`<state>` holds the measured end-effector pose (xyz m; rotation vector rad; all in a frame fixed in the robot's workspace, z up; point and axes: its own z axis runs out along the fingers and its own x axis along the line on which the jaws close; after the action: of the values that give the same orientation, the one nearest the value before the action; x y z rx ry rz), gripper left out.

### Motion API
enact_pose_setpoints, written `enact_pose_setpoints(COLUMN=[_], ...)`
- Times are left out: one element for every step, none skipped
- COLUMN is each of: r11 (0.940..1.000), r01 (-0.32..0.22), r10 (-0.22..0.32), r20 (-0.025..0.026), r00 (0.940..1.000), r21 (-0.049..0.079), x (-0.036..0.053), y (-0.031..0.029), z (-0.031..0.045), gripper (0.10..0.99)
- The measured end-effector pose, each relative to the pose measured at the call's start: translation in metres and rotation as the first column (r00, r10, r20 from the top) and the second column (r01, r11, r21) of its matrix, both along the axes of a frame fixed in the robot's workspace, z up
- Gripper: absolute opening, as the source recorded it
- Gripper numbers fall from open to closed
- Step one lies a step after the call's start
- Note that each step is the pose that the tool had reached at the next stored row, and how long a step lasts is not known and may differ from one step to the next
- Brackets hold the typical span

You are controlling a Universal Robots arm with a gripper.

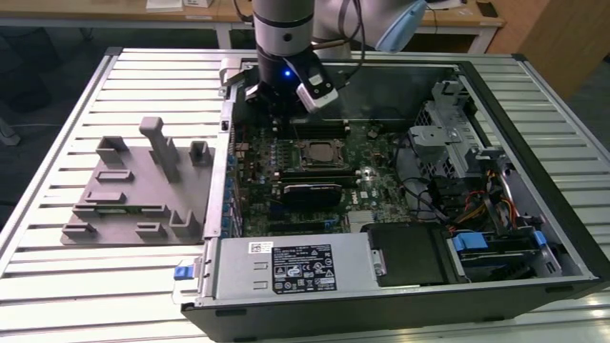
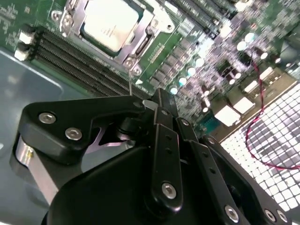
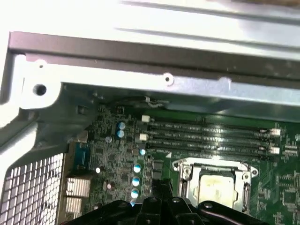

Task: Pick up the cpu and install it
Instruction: 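Install the first cpu locking lever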

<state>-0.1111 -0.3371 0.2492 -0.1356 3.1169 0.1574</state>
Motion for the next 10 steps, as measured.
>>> enact_pose_setpoints(r11=[0.9999, 0.9994, 0.9987, 0.998, 0.9972, 0.9964, 0.9958, 0.9952, 0.9945, 0.9942], r01=[0.0, 0.0, 0.0, 0.0, 0.0, 0.0, 0.0, 0.0, 0.0, 0.0], r10=[0.0, 0.0, 0.0, 0.0, 0.0, 0.0, 0.0, 0.0, 0.0, 0.0], r20=[-0.0001, 0.0001, 0.0, 0.0, -0.0001, -0.0001, -0.0001, 0.0, 0.0, 0.0], r00=[1.0, 1.0, 1.0, 1.0, 1.0, 1.0, 1.0, 1.0, 1.0, 1.0], r21=[0.017, 0.035, 0.051, 0.063, 0.074, 0.084, 0.091, 0.098, 0.105, 0.108], x=[-0.0006, -0.0012, -0.0019, -0.0025, -0.0031, -0.0036, -0.0041, -0.0043, -0.0044, -0.0044], y=[0.0, 0.0, -0.0001, -0.0001, -0.0001, -0.0001, -0.0001, -0.0002, -0.0003, -0.0003], z=[0.0, 0.0, 0.0, 0.0, 0.0, 0.0, 0.0, 0.0, 0.0, 0.0], gripper=[0.106, 0.106, 0.106, 0.106, 0.106, 0.106, 0.106, 0.106, 0.106, 0.106])
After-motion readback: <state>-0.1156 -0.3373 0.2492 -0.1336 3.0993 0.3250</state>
